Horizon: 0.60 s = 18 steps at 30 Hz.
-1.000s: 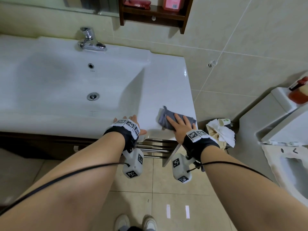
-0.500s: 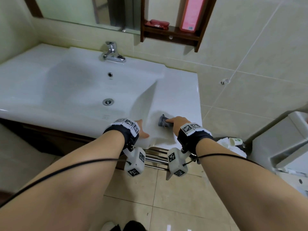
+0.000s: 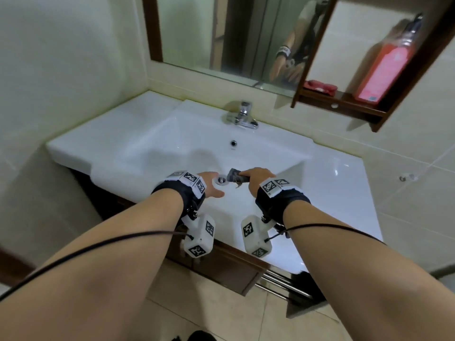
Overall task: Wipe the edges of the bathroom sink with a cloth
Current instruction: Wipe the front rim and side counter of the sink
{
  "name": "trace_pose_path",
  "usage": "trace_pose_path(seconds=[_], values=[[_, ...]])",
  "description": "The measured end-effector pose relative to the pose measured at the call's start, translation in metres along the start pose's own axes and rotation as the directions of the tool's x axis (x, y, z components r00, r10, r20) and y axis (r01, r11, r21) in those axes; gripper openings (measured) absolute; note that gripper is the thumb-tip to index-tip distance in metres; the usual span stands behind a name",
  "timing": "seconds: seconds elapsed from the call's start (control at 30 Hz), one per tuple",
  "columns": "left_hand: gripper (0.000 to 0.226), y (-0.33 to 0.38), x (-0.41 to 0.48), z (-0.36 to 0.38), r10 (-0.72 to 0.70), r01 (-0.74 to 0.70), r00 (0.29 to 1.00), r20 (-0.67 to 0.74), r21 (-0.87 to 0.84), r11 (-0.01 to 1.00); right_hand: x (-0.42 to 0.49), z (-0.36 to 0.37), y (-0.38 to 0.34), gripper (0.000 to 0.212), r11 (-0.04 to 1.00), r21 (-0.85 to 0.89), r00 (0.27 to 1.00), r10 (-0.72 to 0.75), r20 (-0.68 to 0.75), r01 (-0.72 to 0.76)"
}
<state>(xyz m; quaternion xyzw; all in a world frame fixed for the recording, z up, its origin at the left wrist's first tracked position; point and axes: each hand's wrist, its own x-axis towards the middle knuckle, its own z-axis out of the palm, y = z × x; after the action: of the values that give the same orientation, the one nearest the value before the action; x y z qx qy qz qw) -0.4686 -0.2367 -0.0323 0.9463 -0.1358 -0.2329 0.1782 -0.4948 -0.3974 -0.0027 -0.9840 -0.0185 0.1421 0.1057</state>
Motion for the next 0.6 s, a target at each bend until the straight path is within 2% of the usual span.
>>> trace_pose_path(seconds=[0.13,0.3,0.47,0.6], values=[[0.073,-0.065,0.007,-0.049,-0.026,0.026,1.0,-0.001,-0.003,1.0,0.043,0.001,-0.067,0.042,0.998,0.068,0.999,0.008,-0.033,-0.006],[0.071,-0.12,0.017,-0.094,-0.022,0.022,1.0,-0.021,-0.003,1.0,0.087,-0.003,-0.125,0.045,0.997,0.074,0.999,0.025,-0.034,-0.023],[0.07,-0.152,0.038,-0.118,-0.035,0.035,0.999,-0.024,0.0,0.999,0.128,-0.009,-0.156,0.039,0.996,0.086,1.0,0.021,-0.018,-0.019],[0.067,-0.166,0.066,-0.137,-0.035,0.035,0.999,-0.023,-0.018,0.999,0.166,-0.02,-0.168,0.039,0.997,0.06,0.998,0.043,0.054,-0.047]])
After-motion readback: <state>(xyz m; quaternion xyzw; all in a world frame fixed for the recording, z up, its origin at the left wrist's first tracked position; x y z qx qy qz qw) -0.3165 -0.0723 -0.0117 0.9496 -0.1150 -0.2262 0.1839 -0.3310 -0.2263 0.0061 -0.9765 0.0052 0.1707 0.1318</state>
